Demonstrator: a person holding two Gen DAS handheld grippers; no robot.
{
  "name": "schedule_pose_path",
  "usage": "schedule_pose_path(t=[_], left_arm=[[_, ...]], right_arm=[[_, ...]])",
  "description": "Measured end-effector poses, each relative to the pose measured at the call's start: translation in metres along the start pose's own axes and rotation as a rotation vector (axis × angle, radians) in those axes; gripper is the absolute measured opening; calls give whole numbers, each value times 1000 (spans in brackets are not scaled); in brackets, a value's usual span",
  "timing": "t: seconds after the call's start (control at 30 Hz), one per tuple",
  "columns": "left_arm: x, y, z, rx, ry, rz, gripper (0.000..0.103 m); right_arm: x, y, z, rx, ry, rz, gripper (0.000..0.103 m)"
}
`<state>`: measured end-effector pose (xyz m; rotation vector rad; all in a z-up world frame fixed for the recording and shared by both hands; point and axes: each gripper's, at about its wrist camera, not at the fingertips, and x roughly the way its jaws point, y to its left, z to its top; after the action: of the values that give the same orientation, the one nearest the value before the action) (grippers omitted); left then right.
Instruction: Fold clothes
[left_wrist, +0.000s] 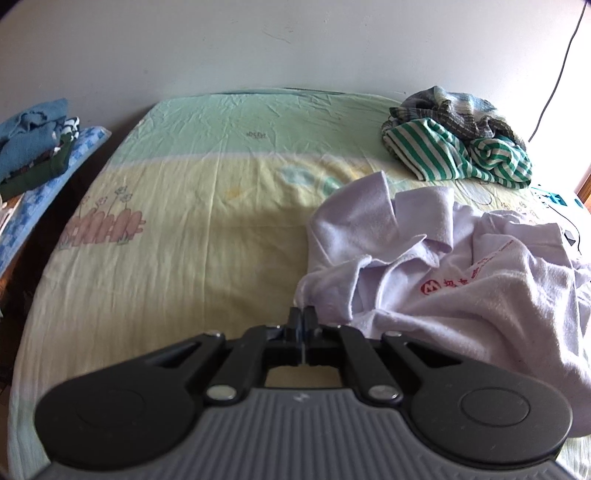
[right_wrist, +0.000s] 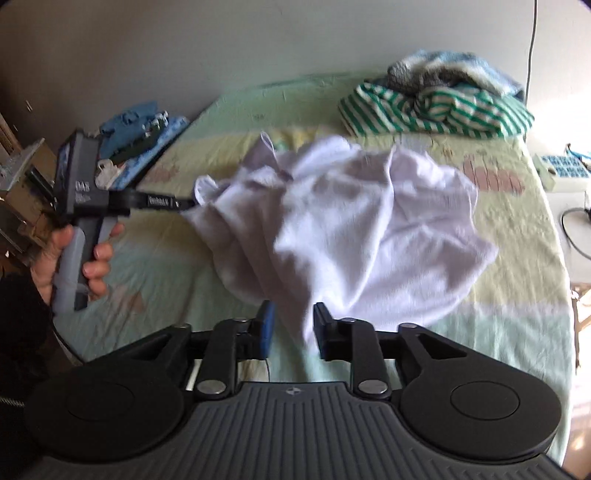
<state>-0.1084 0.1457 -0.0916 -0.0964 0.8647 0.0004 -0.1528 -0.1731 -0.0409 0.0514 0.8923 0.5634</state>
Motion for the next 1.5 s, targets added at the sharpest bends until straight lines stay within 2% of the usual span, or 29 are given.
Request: schedule_pose_path(t=[0.03,0.07,0.1,0.13,0.2,0.27,0.33,0.37,0.4,0.43,0.47,0.5,0.6,0.73,0.9,1.03,1.13,1.27,1.47,1.5], left_arm=[[-2,-2,0,4,-2,1,1],[-3,-3,-1,7,-5,2,1],[-3,-6,-1,14,-7,5,2],[-2,-8,-1,20,-9,24,5],[3,-11,0,27,-16,65,7],[11,-12,3,21,-19,100,18],[21,-9,6,-5,-7,126,33],[26,-6,7,-22,2,131,32],[30,-4,8,-40,10,137,29],[34,-4,8,-45,22,138,17],[37,-5,8,-49,35,139,6],[37,-5,8,-56,34,143,0],[26,-4,9,-87,-11,170,0],[-3,8,21,-121,-101,195,0],[-26,15,38,-46,-149,149,0],[-45,20,28,9,-168,130,5],[-57,33,8,20,-147,114,9],[-74,58,-24,23,-125,139,13],[-100,119,-68,-100,-76,221,13],[-103,128,-74,-118,-71,234,13]], right_arm=[[-5,-2,10,-7,-59,-1,55],[1,-5,22,-19,-98,-34,72],[8,-9,34,-31,-136,-68,75],[14,-12,46,-43,-174,-101,75],[45,-26,66,-8,-166,-121,74],[81,-42,83,43,-128,-128,73],[106,-52,86,76,-80,-139,72],[119,-57,88,92,-55,-145,70],[132,-62,89,109,-31,-151,62],[144,-67,90,125,-7,-157,54],[157,-72,92,141,17,-163,30],[170,-77,93,158,42,-169,17],[159,-74,95,141,8,-151,12],[111,-67,106,121,-116,-97,10],[58,-56,119,124,-253,-11,10],[39,-23,125,79,-295,122,10],[48,16,127,11,-292,187,10],[78,78,134,-42,-268,301,10],[146,167,129,-78,-179,434,10],[154,181,125,-83,-162,465,6]])
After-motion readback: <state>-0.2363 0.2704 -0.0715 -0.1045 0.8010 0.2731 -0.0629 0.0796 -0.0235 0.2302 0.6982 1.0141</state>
